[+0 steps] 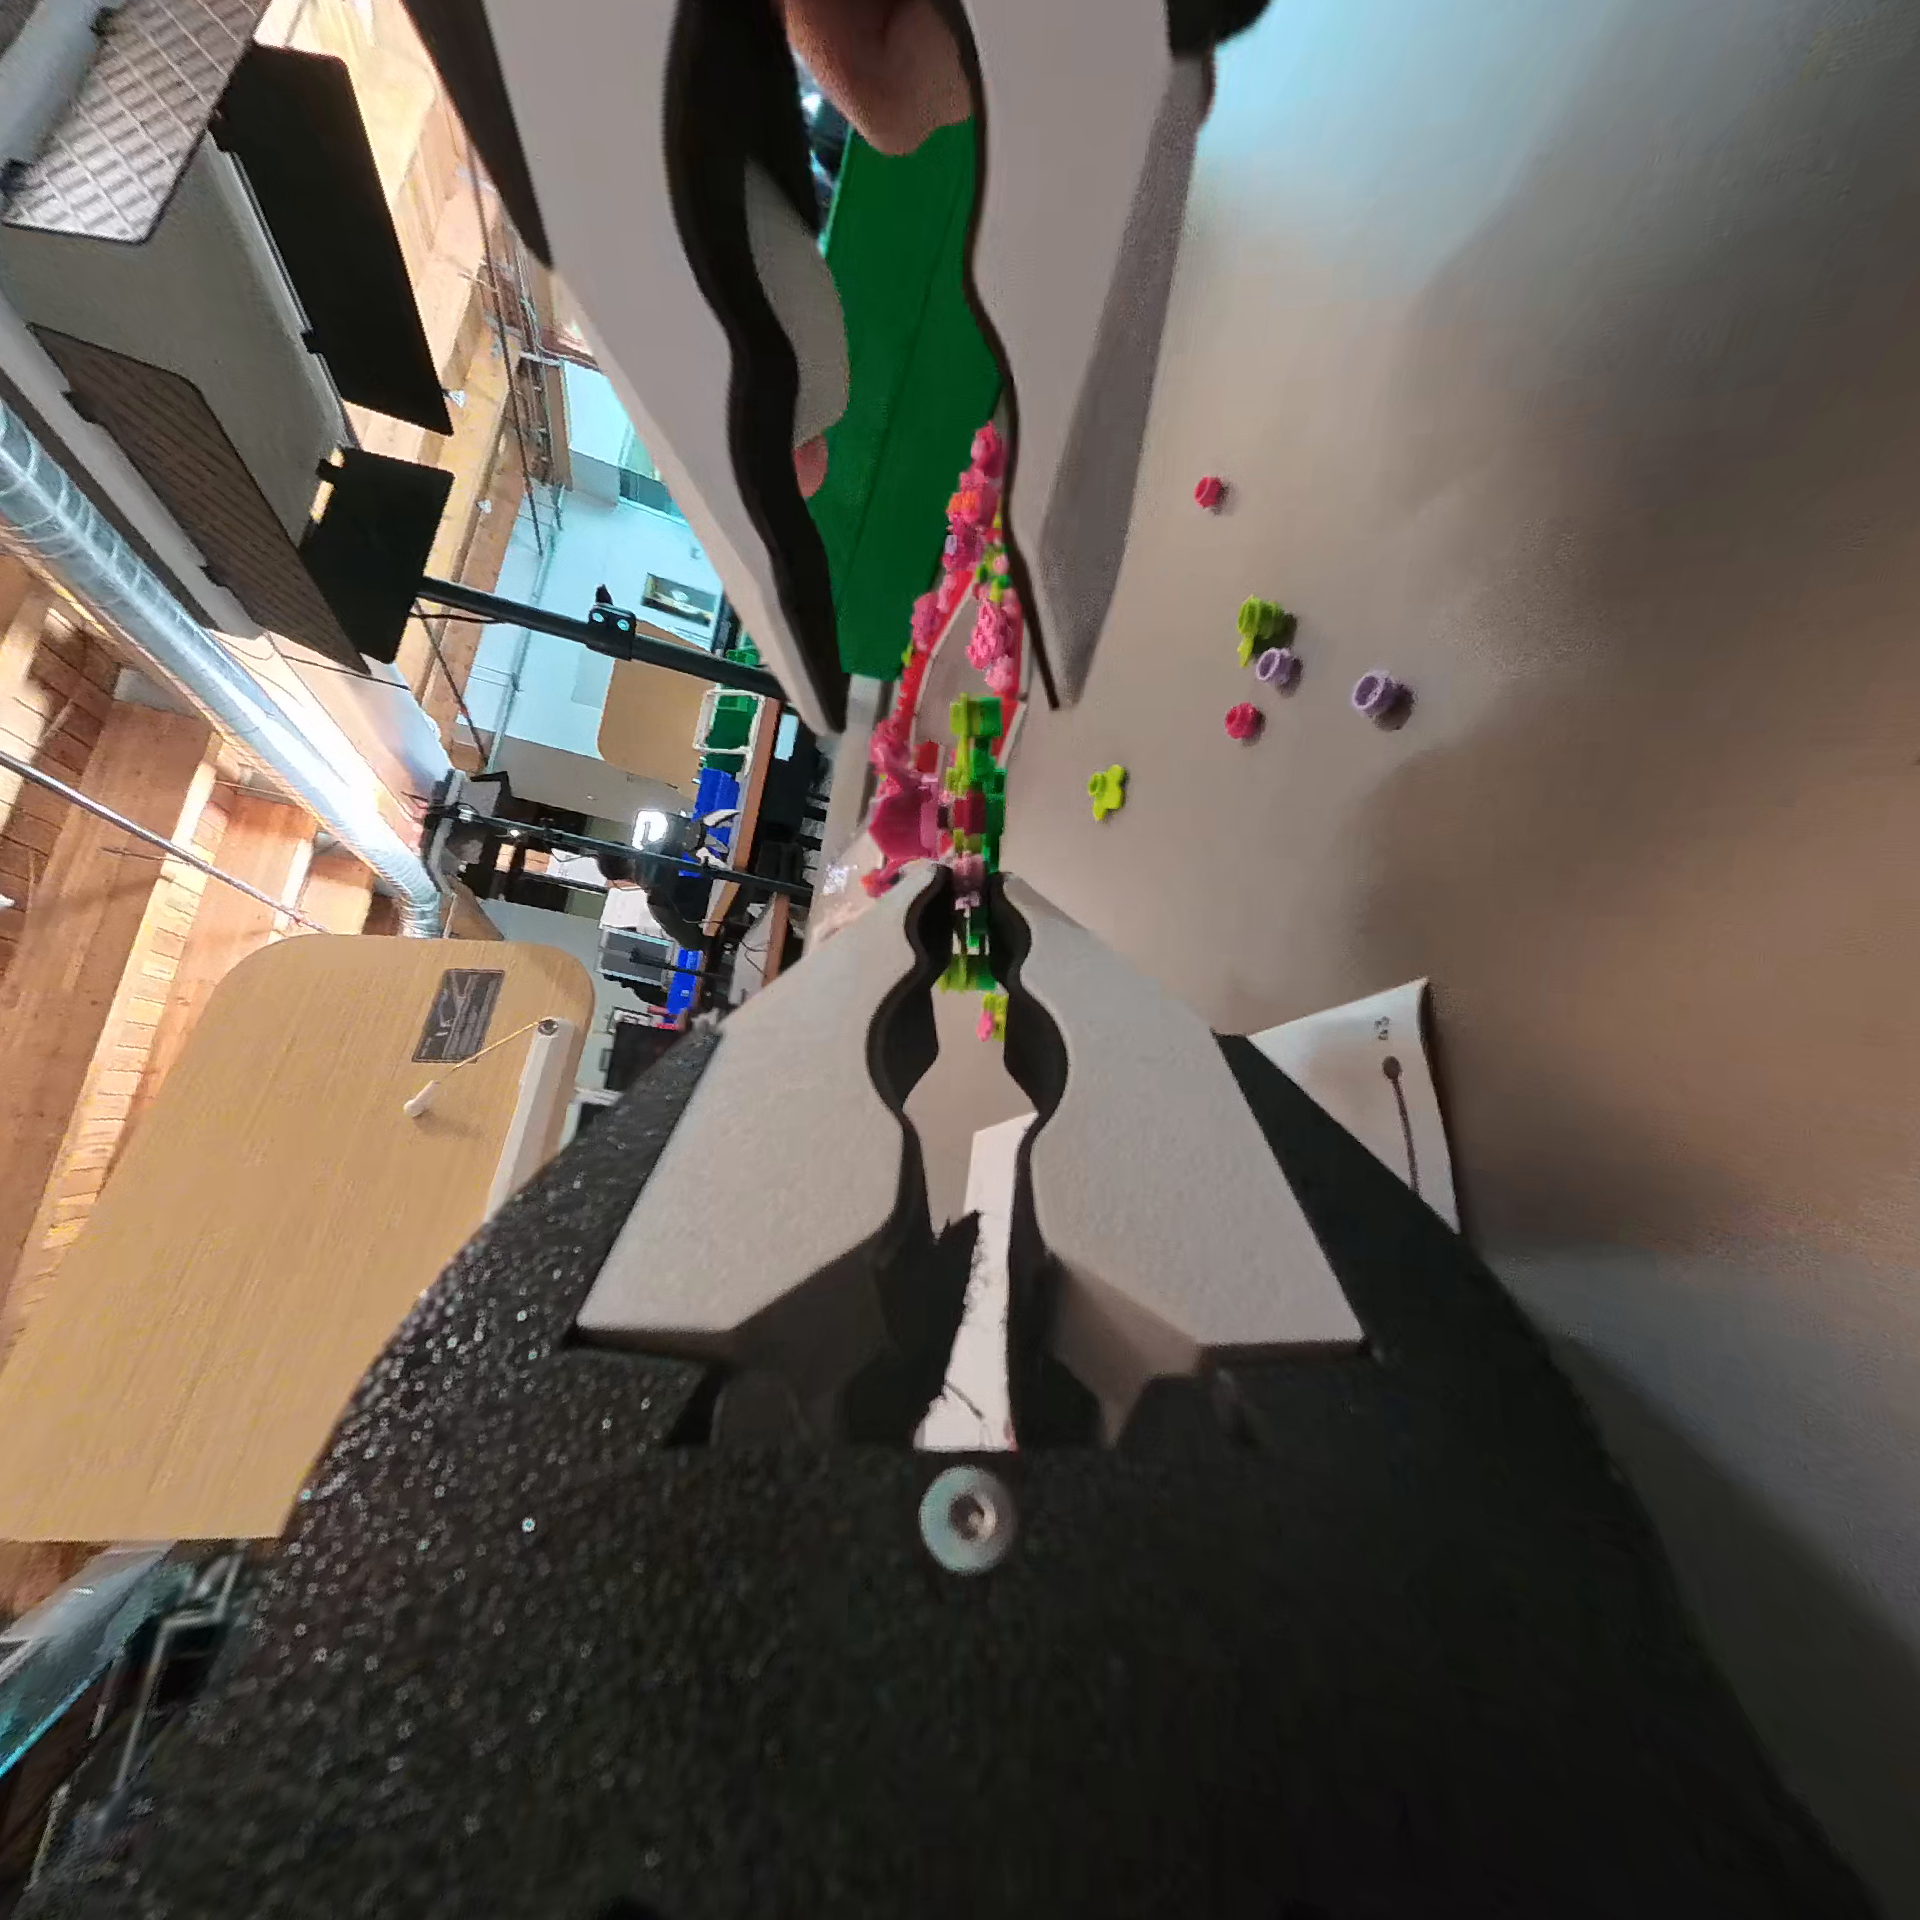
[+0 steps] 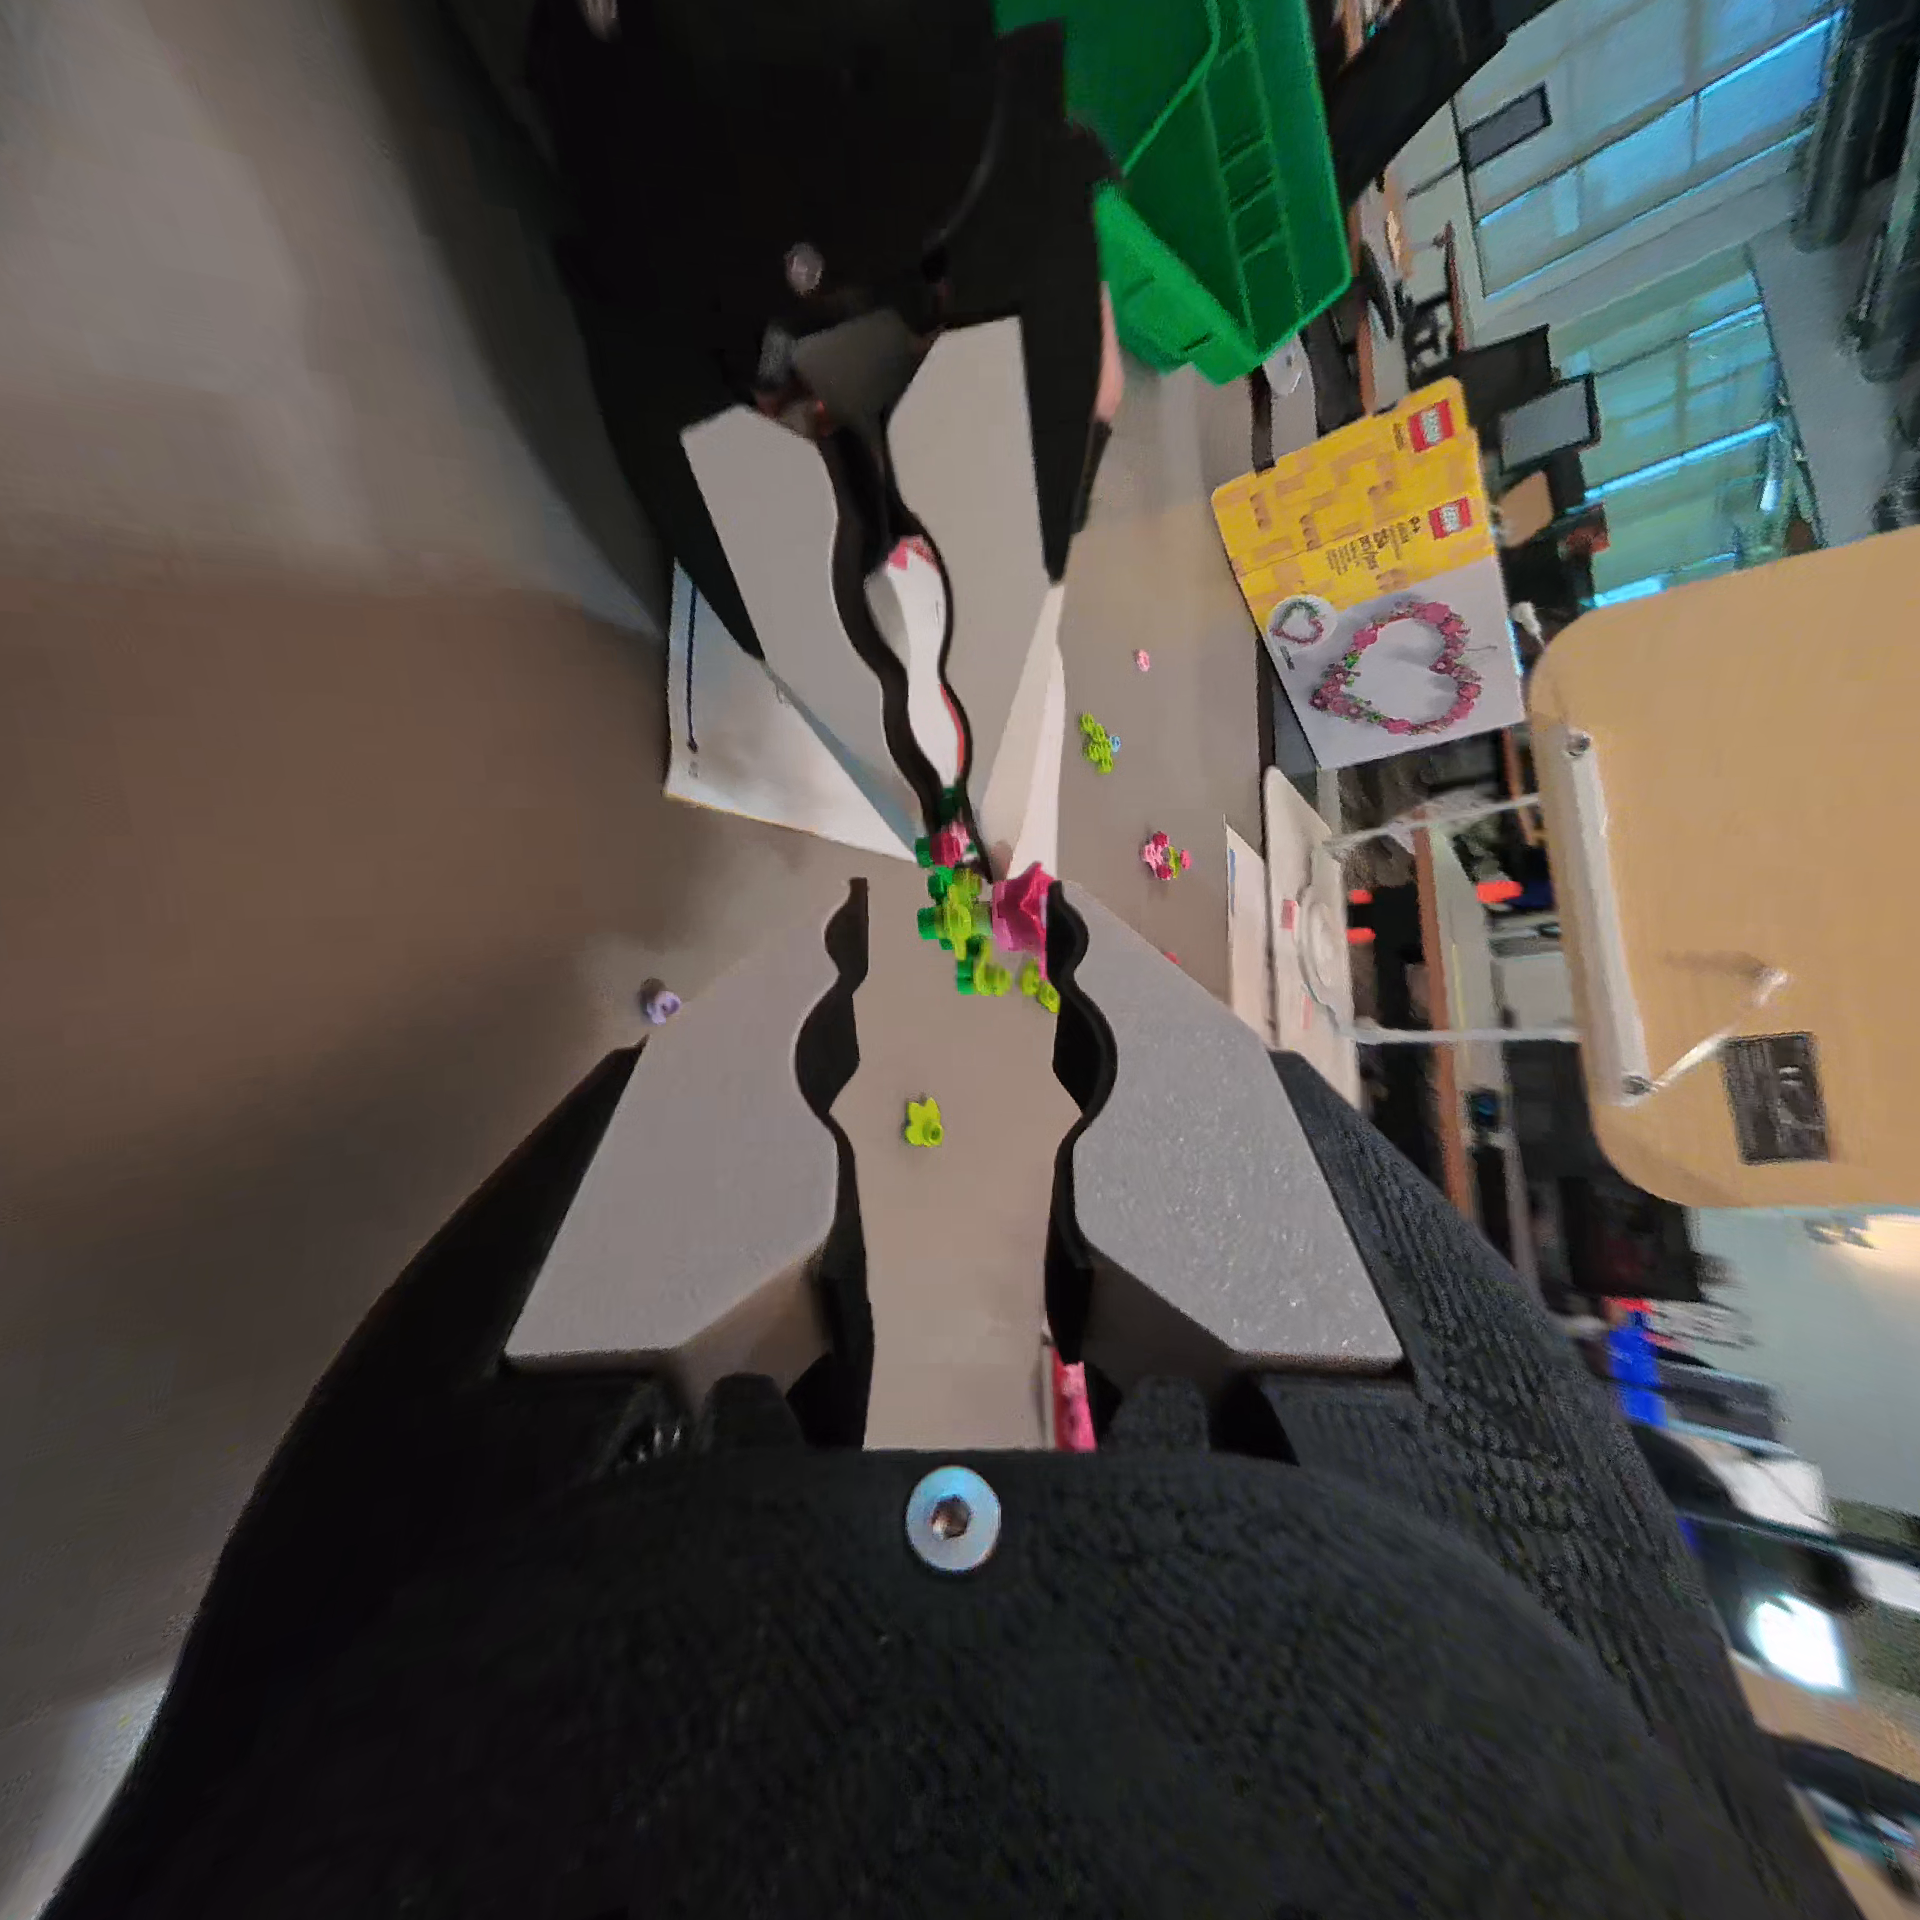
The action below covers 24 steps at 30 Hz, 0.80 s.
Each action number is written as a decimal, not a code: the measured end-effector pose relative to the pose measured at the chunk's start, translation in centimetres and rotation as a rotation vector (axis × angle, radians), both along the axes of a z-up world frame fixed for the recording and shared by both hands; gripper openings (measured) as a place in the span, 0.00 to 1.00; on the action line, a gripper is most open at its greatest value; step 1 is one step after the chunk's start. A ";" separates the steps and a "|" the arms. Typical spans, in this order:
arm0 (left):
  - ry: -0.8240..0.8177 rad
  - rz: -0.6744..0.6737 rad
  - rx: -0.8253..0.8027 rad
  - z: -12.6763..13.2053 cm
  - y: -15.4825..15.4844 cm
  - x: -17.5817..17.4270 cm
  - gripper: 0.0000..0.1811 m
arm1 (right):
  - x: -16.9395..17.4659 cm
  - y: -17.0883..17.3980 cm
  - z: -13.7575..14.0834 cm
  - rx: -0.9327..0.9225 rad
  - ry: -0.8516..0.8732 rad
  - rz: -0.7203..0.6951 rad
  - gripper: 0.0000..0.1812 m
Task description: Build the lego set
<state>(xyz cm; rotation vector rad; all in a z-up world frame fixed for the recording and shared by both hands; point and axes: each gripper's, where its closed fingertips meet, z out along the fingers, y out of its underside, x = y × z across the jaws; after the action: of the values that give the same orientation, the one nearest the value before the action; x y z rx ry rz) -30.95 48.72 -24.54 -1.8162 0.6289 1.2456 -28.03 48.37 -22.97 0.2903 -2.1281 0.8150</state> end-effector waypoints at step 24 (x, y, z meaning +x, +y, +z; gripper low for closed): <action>0.203 -0.272 0.060 1.3 0.9 4.7 0.02 | 2.2 -0.1 0.3 -0.398 -0.977 0.061 0.11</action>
<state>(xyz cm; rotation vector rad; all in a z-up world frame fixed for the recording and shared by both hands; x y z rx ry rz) -26.25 49.60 -23.27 -1.5083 0.9092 1.2557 -25.81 48.29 -22.62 -0.3342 -2.7372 1.6172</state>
